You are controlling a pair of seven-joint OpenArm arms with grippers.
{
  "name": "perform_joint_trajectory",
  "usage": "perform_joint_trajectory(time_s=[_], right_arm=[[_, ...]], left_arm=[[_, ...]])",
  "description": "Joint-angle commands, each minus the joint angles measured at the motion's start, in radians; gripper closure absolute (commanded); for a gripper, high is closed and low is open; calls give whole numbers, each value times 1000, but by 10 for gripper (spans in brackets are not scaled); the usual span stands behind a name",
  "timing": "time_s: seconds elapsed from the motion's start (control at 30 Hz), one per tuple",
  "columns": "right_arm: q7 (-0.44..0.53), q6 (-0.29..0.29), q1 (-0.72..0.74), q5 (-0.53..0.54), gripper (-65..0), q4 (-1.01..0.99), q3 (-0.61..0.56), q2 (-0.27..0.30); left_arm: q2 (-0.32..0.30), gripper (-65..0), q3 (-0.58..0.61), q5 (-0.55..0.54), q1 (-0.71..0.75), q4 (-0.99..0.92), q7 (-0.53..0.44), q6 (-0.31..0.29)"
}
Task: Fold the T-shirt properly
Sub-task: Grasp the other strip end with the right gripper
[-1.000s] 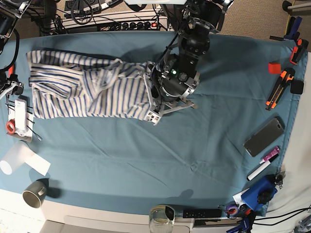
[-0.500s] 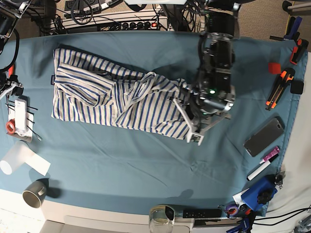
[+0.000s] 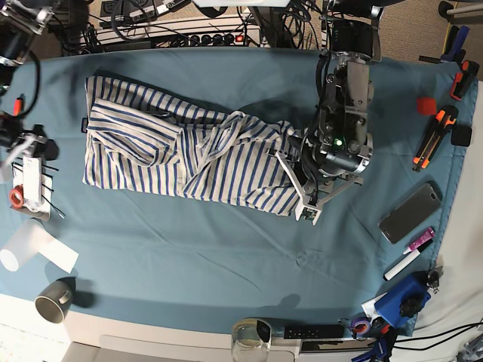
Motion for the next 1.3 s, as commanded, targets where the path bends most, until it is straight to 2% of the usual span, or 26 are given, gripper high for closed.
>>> perform_joint_trajectory(time_s=[0.0,0.17,0.37,0.53,0.8,0.87,1.0,1.17,1.27], right_arm=[[-10,3,22,41,-266,13,6,4],[-21,3,27,25,-266,13,6,-86],[-14,-21,23,-114,-266,8,6,-138],[-22,-20,21,-92,-266,-39,6,-204],[-22,-18,21,-94,-265,-137,6,-230],[-22,-18,21,-94,-237,-152,6,-233],[-22,-22,22,-93,-4,-151,6,-236],[-22,-22,39,-79,0,-150,6,-232],[-22,-22,87,-28,0,-150,7,-214]], left_arm=[[3,0,0,-19,-19,19,-18,2],[3,0,0,-33,-13,18,-18,-2],[3,0,0,-33,-13,18,-18,-8],[3,0,0,-33,-13,18,-18,-8],[3,0,0,-34,-13,18,-18,-8],[3,0,0,-33,-13,18,-18,-8],[3,0,0,-34,-13,18,-18,-8],[3,0,0,-77,-13,18,-16,-8],[3,0,0,-124,-12,18,-14,-8]])
